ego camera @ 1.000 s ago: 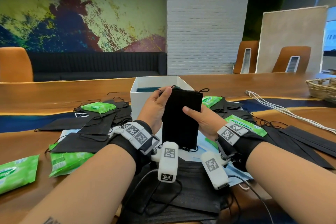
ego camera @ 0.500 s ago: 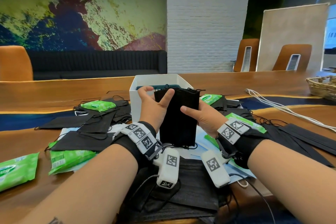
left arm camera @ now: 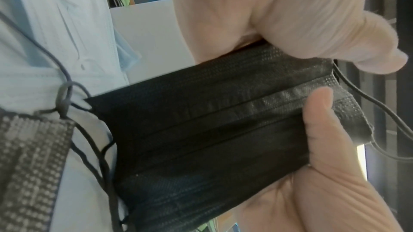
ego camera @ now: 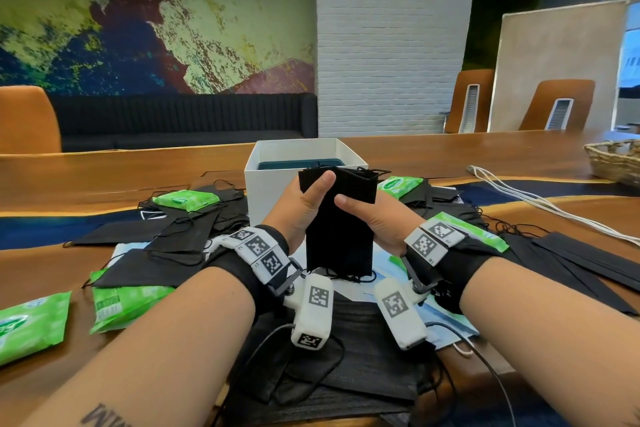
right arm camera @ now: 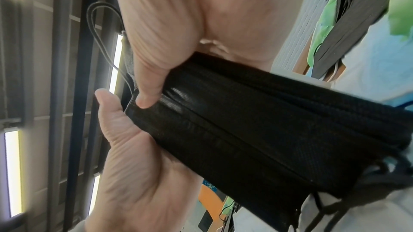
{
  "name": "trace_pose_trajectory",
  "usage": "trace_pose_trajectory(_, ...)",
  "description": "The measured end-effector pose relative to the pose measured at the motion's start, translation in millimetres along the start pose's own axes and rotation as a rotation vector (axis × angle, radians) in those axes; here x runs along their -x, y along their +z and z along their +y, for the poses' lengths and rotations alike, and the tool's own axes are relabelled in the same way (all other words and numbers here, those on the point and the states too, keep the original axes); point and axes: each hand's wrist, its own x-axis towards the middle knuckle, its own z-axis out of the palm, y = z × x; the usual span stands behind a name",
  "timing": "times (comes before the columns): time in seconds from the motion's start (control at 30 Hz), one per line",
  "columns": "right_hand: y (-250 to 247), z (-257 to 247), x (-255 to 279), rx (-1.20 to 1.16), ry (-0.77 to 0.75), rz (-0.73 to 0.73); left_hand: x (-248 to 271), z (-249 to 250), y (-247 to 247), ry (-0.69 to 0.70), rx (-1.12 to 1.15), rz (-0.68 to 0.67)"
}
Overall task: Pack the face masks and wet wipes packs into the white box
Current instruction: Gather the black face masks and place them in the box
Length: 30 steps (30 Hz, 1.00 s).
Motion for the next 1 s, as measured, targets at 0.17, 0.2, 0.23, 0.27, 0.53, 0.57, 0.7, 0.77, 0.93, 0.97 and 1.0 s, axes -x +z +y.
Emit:
trace_pose_trajectory(0.17,-6,0,1,0.043,-0.017,0.034,1,-5,-5,-0.117,-0.129,-0.027)
trace_pose_trajectory(0.2,-8,-1,0,0.037,-0.008,0.057,2,-6,-6,-0.150,-0.152,-0.040)
trace_pose_trajectory(0.23,-10,-3,0,0.023,0.003,0.077,3,-6,-6,-0.183,-0.170,-0.051)
trace_pose_trajectory(0.27,-11,-5,-1,0.011,0.003,0.094,4,-6,-6,-0.210,-0.186,-0.063)
trace_pose_trajectory(0.53,-16,-46,3,0.764,-0.309,0.248,-2,-10,-2,-0.239,-0.244,-0.036)
trace_pose_trajectory(0.57,-14,-51,4,0.855,-0.320,0.218,-2,-9,-1,-0.230,-0.229,-0.020)
trace_pose_trajectory(0.7,-9,-66,7,1.100,-0.262,0.166,-4,1,0,-0.170,-0.217,0.034)
trace_pose_trajectory(0.77,-10,-71,9,1.154,-0.216,0.163,-5,7,-2,-0.144,-0.268,0.031)
trace_pose_trajectory(0.93,-11,-74,15,1.170,-0.133,0.136,-4,17,-9,-0.145,-0.406,-0.054)
trace_pose_trajectory(0.97,-12,-75,15,1.124,-0.115,0.143,-3,18,-11,-0.146,-0.408,-0.076)
trace_pose_trajectory(1.0,-14,-77,16,1.071,-0.093,0.152,-2,19,-14,-0.145,-0.413,-0.086)
